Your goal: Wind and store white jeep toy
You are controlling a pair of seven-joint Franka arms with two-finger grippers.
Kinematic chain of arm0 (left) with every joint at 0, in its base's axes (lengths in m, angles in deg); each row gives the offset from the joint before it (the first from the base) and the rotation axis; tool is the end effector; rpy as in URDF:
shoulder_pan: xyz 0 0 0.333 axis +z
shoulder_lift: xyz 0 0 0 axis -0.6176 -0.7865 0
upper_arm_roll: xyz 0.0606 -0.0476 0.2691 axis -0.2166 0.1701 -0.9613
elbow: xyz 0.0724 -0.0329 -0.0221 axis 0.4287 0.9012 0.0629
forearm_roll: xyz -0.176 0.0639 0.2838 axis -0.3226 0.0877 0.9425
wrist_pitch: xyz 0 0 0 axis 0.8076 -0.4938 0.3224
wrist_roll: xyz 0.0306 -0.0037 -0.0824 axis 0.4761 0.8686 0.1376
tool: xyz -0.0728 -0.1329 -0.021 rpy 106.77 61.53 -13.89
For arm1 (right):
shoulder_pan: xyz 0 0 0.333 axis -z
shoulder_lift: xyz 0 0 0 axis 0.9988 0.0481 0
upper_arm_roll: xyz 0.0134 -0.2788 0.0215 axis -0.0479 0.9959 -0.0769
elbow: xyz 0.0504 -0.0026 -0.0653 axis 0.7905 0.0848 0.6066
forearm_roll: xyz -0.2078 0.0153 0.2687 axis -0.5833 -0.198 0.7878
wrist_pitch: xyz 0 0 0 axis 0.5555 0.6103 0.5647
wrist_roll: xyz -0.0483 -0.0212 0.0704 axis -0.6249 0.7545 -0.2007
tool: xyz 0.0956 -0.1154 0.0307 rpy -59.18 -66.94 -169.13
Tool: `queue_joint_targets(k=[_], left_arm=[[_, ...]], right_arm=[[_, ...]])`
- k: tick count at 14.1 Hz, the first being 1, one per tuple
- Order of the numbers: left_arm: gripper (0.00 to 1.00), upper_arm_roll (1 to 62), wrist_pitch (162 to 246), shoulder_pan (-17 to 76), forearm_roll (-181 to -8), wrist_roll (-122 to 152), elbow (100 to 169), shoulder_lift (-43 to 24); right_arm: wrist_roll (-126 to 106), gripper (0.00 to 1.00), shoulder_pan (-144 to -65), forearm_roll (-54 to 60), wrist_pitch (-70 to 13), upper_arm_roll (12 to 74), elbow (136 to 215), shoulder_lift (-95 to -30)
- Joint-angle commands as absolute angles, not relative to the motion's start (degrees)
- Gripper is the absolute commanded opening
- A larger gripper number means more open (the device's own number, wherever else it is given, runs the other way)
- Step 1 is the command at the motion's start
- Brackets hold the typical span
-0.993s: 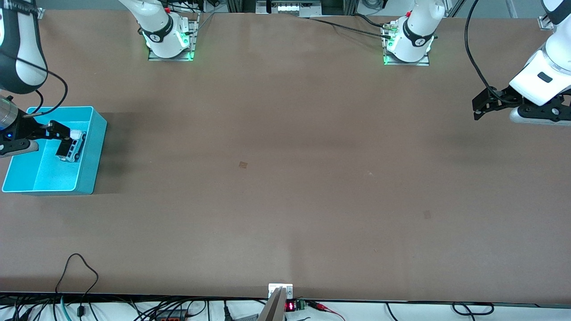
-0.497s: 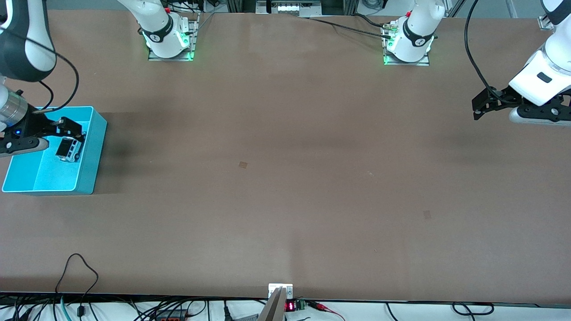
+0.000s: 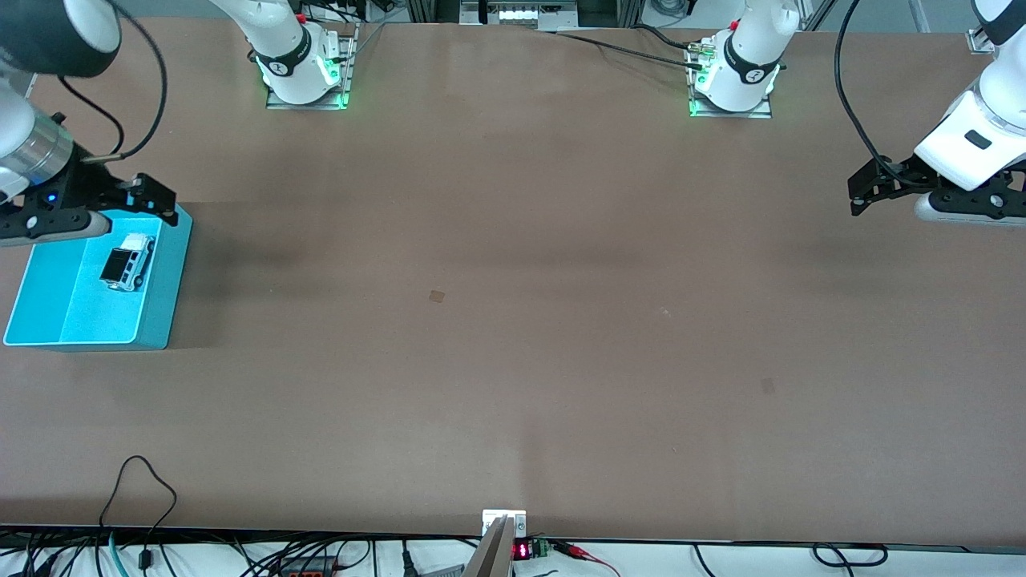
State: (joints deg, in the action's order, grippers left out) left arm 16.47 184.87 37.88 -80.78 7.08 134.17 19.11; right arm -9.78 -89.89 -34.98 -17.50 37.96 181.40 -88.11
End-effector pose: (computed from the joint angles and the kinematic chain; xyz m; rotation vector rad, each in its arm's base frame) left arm 0.4960 -0.0197 0.5131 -3.0536 0.1460 -0.0452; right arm 0.5032 0.0158 0.4779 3.1090 0.2126 0.0551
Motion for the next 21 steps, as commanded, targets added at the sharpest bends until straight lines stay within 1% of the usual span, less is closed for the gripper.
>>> queue_joint_targets(k=[1,5,8,21], left_arm=[[1.0,16.7,184.7,38.4,-81.2,6.6,135.3,20.3],[1.0,16.4,184.7,38.4,-81.3,6.6,135.3,20.4],[1.0,16.4,184.2,38.4,-81.3,6.6,135.3,20.4],[1.0,16.3,184.2,38.8,-81.3,6.6,135.3,20.4]], right_arm=[[-10.6,1.0,-87.8,-34.5,-13.9,35.7,178.4,-89.0],[-11.0,1.0,-86.7,-31.5,-6.5,35.1,171.0,-88.9],[-10.8,1.0,-85.9,-29.9,-3.7,34.5,168.9,-89.0],[-10.9,1.0,-86.4,-29.9,-3.8,34.5,168.6,-88.5]])
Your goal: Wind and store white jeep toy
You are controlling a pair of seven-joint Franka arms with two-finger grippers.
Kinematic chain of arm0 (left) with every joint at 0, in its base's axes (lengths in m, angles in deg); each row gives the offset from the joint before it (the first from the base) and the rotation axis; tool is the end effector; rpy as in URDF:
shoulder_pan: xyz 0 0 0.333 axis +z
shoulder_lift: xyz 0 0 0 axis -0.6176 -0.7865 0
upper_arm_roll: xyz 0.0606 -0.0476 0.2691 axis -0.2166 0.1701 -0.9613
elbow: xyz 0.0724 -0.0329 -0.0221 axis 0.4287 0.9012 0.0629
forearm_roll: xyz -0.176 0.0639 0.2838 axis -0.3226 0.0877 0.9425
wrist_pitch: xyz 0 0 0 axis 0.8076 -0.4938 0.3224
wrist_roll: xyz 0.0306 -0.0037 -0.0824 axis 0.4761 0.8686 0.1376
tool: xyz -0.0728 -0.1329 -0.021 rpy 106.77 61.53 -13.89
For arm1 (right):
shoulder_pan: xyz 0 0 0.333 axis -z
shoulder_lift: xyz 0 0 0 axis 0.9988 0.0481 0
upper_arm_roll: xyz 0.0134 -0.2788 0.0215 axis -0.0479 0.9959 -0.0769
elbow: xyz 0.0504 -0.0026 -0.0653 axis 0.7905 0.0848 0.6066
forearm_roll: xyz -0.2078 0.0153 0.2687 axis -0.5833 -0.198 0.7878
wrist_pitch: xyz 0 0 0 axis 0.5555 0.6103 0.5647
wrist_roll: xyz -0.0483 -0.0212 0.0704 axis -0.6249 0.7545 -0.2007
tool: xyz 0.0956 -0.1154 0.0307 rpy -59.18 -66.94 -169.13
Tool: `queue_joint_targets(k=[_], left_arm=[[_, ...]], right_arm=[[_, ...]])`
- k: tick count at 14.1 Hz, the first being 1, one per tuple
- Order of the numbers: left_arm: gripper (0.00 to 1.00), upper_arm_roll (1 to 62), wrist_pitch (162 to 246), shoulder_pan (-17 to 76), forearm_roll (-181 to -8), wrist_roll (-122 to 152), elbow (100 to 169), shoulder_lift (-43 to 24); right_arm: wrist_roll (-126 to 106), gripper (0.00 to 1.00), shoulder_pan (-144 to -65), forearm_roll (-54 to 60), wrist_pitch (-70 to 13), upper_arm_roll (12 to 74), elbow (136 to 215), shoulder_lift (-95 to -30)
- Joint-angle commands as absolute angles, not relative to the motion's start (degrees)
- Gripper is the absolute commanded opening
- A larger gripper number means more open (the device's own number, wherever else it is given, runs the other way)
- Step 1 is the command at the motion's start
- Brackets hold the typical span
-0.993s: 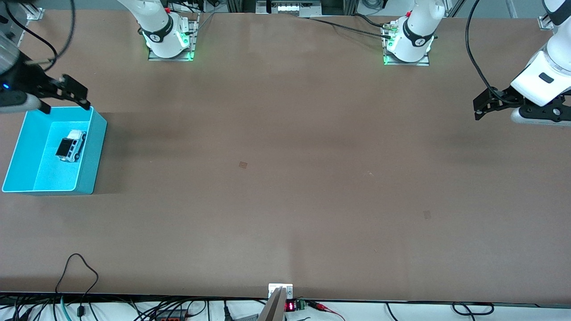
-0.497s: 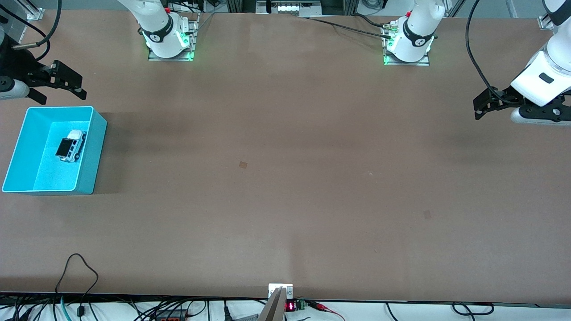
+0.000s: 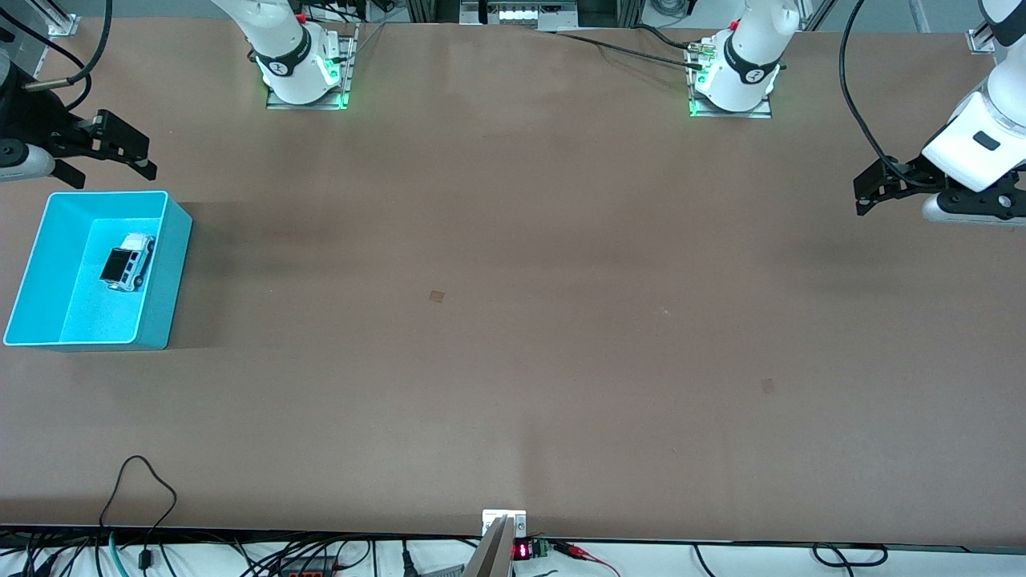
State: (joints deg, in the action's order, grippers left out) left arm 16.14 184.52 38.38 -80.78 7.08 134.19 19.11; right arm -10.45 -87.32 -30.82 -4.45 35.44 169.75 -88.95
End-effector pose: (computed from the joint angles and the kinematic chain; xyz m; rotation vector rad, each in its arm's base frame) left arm 0.4953 -0.0124 0.5124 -3.0547 0.1235 -0.0344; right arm 0.4867 0.0256 0.5513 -3.0909 -0.1824 -0.0422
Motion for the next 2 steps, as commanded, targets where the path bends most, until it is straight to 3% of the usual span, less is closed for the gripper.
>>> queue_joint_targets(k=[1,2], left_arm=[[1.0,16.3,184.2,38.8,-81.3,6.6,135.3,20.4],[1.0,16.3,184.2,38.8,-81.3,6.6,135.3,20.4]], right_arm=[[-10.8,1.0,-86.5,-29.9,-3.3,34.4,168.3,-88.5],[-10.7,1.0,-86.5,-30.4,-3.2,34.4,167.6,-88.5]])
